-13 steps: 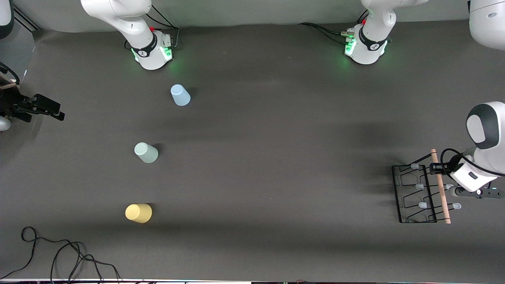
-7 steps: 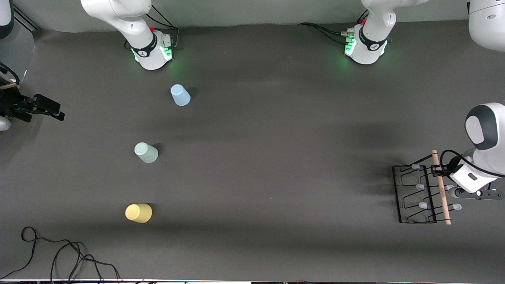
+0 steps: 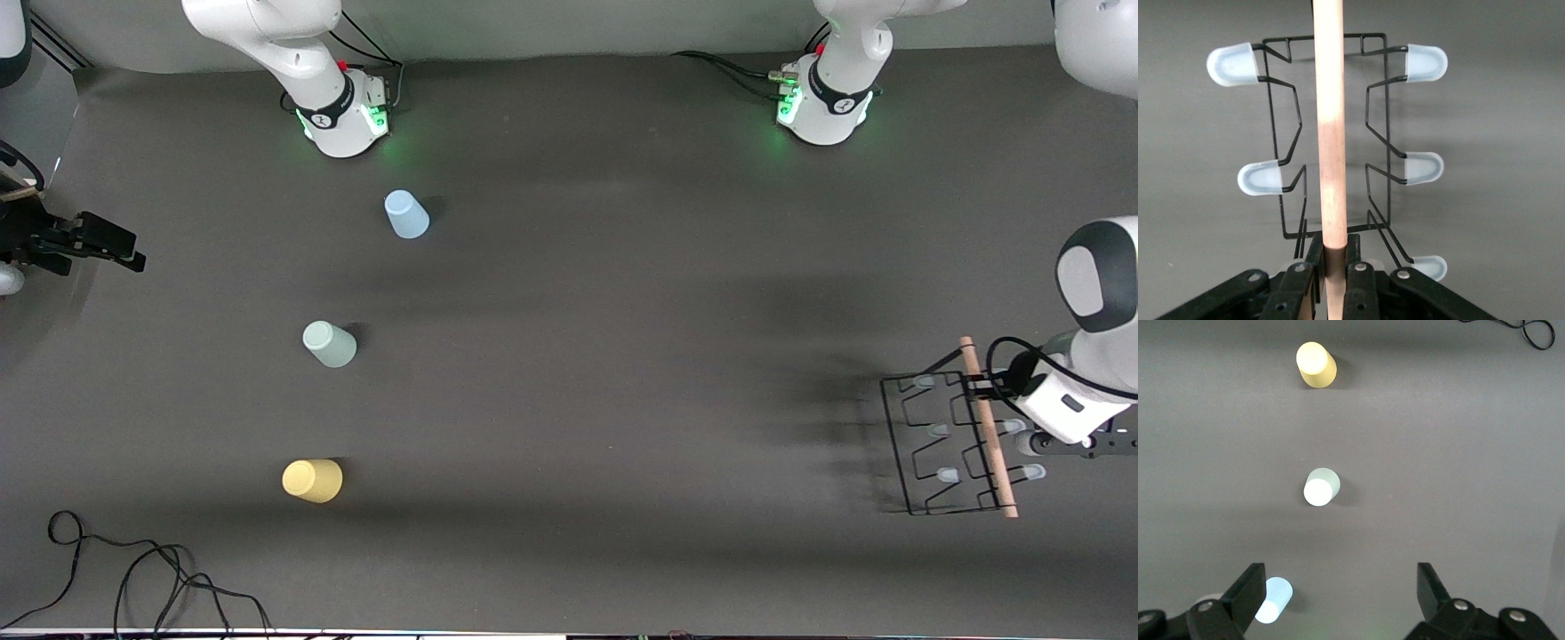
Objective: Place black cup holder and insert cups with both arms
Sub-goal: 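Carry the cup holder to the table center with the left gripper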
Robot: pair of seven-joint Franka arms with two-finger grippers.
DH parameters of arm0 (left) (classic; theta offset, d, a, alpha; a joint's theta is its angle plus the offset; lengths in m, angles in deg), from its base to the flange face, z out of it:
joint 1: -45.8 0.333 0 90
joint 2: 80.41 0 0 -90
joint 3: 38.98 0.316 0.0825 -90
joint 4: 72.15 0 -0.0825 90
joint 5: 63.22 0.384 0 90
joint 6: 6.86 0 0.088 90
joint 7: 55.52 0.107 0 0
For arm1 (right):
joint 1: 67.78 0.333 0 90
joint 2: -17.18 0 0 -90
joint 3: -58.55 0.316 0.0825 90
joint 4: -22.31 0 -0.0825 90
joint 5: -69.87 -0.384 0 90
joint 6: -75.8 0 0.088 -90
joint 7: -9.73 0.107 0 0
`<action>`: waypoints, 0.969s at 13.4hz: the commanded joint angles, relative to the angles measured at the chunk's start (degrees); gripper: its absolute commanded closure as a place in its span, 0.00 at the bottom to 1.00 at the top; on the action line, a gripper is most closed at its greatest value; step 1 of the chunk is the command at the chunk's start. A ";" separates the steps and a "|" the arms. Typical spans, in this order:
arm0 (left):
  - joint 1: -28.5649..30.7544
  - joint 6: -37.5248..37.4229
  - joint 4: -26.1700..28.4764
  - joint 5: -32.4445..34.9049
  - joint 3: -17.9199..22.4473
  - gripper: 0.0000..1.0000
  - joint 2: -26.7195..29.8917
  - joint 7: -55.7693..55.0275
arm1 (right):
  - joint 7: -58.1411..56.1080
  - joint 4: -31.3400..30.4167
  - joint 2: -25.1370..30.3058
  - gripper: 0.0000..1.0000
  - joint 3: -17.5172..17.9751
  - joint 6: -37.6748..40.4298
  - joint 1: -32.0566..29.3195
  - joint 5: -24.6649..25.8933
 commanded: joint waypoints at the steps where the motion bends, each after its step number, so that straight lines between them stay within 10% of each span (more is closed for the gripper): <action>1: -0.64 -4.18 -0.03 -0.85 -3.29 1.00 5.16 -7.02 | 0.90 0.87 -0.33 0.00 -0.22 -0.11 0.05 -1.19; 6: -6.06 -7.89 0.15 -0.68 -13.66 1.00 9.12 -29.15 | 1.08 0.87 -0.42 0.00 -0.22 -0.11 0.05 -1.19; 13: -26.10 -7.28 0.23 -0.15 -14.82 1.00 8.08 -47.38 | 1.08 0.78 -0.42 0.00 -0.22 -0.11 0.05 -1.19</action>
